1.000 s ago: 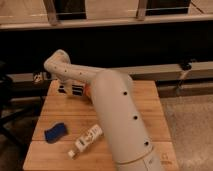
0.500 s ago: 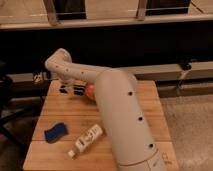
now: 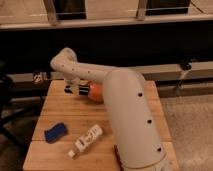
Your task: Place the eraser in the ceramic cup
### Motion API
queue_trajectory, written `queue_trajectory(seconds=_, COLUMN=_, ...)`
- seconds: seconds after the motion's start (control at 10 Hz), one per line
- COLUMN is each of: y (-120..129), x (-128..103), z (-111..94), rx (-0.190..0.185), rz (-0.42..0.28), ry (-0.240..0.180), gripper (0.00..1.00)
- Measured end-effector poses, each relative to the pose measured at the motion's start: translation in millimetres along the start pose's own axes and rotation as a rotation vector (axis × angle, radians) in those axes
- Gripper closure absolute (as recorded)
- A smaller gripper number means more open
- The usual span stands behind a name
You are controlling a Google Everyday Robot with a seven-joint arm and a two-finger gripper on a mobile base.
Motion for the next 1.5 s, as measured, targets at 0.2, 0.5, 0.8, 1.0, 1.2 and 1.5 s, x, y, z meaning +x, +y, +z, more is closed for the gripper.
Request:
queue_trajectory(seconds=0.2, y=-1.6, x=13.1, z=0.8, rx=-0.001, rz=0.008, ry=0.006, gripper=1.0)
queue_trajectory(seconds=0.5, y=-2.7, x=27.7, z=0.4, rx=0.001, rz=0.017, ry=0.016, gripper=1.0)
queue_trajectory(seconds=0.8, y=-3.5, x=34.4, z=-5.3, rx=0.007, rz=0.018, ry=0.029, gripper=1.0)
queue_trajectory(seconds=1.0, y=-4.3, x=38.5, z=-10.2, rx=0.012, rz=0.018, ry=0.038, gripper=1.0)
queue_trajectory(seconds=1.2, y=-3.1, x=42.8, z=-15.8, rx=0.012, rz=0.017, ry=0.045, gripper=1.0)
queue_trajectory(seconds=1.5, y=2.7, x=50.4, z=-24.6, rx=0.003, rz=0.02, ry=0.051, gripper=1.0)
